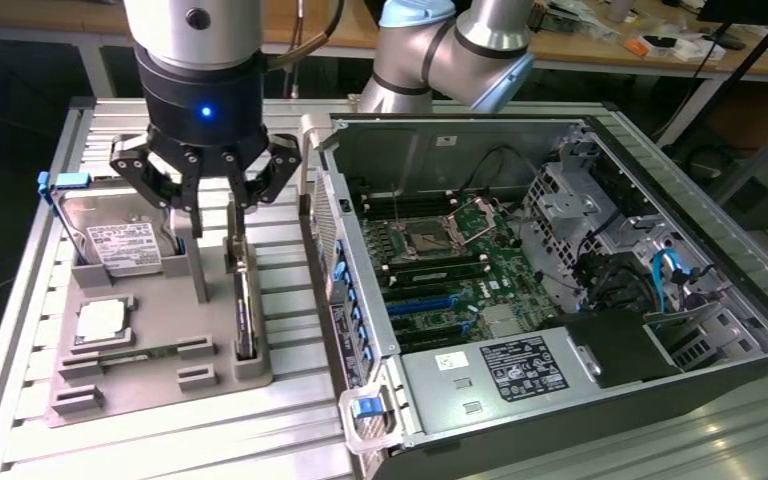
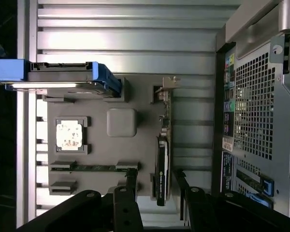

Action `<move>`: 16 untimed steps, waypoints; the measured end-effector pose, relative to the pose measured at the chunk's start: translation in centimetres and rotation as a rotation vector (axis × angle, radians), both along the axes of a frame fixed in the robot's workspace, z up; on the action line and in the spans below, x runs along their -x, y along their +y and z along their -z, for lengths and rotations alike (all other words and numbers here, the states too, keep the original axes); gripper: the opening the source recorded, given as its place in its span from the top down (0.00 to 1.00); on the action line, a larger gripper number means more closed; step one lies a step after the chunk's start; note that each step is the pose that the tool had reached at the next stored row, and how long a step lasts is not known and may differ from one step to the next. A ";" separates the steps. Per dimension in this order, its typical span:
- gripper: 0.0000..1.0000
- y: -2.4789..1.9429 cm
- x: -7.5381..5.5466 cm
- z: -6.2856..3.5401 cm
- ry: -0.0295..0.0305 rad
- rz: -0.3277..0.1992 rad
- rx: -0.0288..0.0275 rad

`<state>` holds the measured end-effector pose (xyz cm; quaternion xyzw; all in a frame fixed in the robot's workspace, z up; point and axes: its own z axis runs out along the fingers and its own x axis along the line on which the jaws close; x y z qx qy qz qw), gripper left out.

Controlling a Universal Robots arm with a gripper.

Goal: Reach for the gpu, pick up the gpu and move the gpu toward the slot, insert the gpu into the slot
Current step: 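Pick up the gpu and move the gpu toward the slot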

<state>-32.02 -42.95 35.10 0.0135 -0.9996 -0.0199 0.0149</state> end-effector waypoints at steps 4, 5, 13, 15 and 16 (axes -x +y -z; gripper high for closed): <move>0.58 -0.26 0.0 0.57 0.0004 0.000 0.0000; 0.58 -0.30 0.0 0.60 0.0003 0.000 0.0000; 0.58 -0.40 -0.5 1.11 -0.0017 0.000 0.0021; 0.58 -0.39 -0.6 1.31 -0.0052 0.000 0.0025; 0.58 -0.40 -0.7 1.39 -0.0098 0.000 0.0032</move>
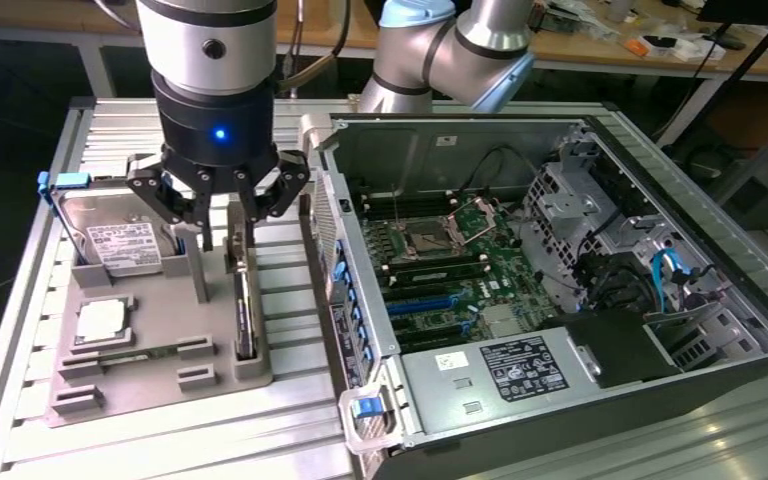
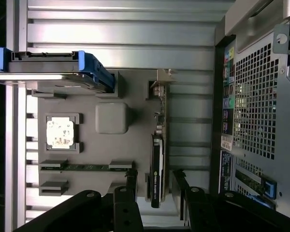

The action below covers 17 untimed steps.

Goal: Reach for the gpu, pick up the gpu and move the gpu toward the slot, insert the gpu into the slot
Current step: 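Pick up the gpu and move the gpu toward the slot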

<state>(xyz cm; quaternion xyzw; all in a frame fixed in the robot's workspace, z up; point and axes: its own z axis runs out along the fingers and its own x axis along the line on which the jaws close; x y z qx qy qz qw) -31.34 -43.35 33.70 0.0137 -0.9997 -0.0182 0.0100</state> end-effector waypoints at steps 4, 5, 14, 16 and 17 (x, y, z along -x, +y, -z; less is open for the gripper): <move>0.58 0.00 0.0 0.23 -0.0184 0.000 0.0012; 0.58 0.00 0.0 0.35 -0.0200 0.000 0.0011; 0.58 -0.19 0.0 2.03 -0.0202 0.000 0.0012; 0.58 -0.22 0.0 2.32 -0.0201 0.000 0.0013; 0.58 -0.23 0.0 2.51 -0.0201 0.000 0.0013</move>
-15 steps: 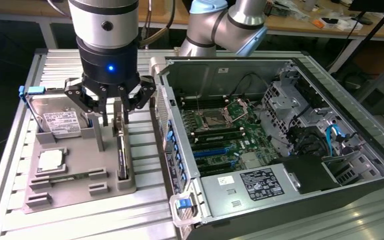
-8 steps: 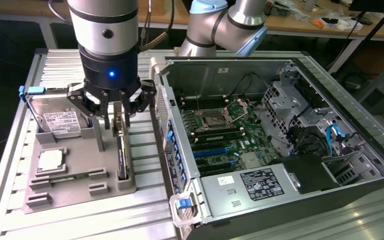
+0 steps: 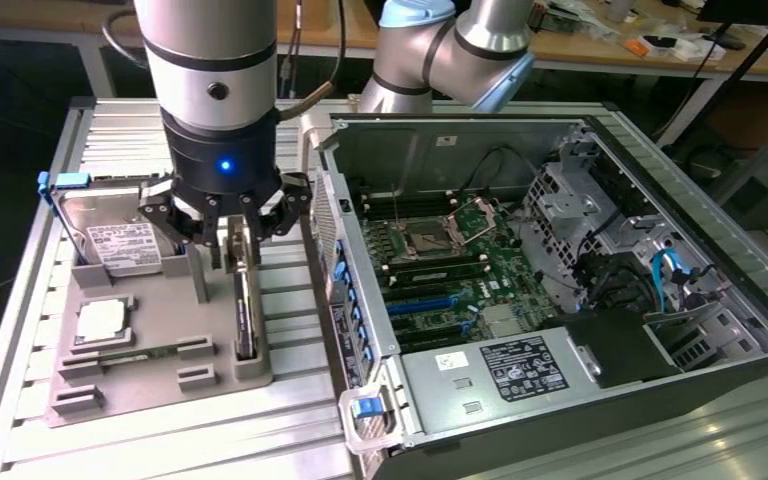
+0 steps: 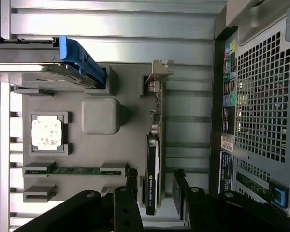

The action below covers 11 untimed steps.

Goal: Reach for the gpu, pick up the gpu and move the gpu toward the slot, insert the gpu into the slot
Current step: 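Pick up the gpu and move the gpu toward the slot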

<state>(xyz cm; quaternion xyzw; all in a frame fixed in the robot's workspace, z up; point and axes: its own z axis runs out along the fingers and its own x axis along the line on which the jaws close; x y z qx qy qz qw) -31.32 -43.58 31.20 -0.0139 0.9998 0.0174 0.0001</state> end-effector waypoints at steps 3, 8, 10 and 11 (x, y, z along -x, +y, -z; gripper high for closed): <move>0.58 -0.02 0.0 0.50 0.0001 0.000 0.0001; 0.58 -0.04 0.0 1.44 0.0000 0.000 0.0000; 0.58 -0.05 0.0 1.80 0.0000 0.000 0.0000; 0.58 -0.05 0.0 1.99 0.0000 -0.001 0.0000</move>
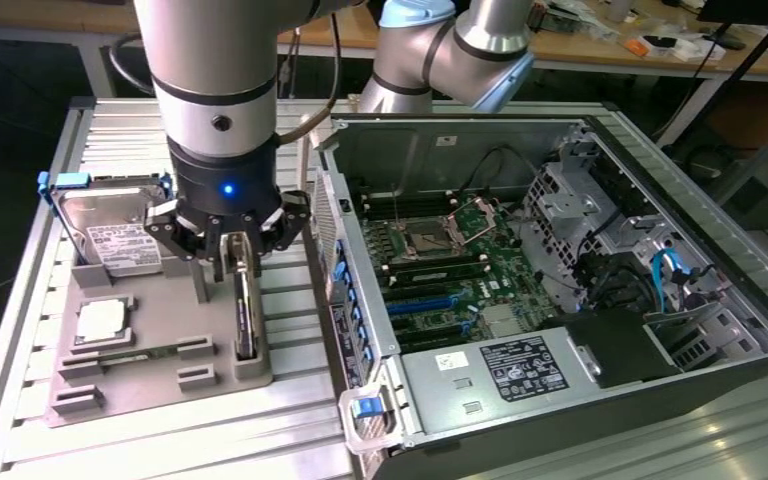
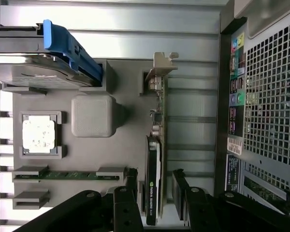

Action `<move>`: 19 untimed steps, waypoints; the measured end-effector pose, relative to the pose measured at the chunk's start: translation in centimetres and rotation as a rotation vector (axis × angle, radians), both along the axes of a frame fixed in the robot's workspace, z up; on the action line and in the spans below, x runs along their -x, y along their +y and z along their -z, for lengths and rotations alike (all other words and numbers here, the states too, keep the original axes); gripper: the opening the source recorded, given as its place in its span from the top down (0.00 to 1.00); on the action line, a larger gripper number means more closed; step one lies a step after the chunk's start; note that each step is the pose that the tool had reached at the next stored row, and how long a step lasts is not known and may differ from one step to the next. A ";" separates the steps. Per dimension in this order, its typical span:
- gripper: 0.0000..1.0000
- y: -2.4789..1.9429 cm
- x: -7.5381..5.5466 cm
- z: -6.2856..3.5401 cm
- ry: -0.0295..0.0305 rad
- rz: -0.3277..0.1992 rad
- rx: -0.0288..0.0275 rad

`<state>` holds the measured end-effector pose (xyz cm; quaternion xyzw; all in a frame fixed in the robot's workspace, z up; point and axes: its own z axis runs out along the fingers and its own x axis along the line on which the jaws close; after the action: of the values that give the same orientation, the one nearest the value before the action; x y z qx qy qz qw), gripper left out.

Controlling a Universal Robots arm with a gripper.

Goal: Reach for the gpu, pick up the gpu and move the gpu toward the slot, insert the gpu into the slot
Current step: 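Pick up the gpu and move the gpu toward the slot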

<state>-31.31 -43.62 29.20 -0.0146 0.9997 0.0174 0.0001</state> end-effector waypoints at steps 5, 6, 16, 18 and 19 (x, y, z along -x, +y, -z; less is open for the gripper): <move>0.58 0.00 0.0 0.91 0.0000 -0.009 0.0000; 0.58 0.00 0.0 1.09 0.0000 -0.012 0.0000; 0.58 0.00 0.0 2.84 0.0001 -0.036 0.0001; 0.58 0.00 0.0 3.22 -0.0001 -0.040 0.0000; 0.58 0.00 0.0 3.38 0.0000 -0.042 0.0000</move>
<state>-31.32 -43.62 25.82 -0.0355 0.9992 0.0174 -0.0003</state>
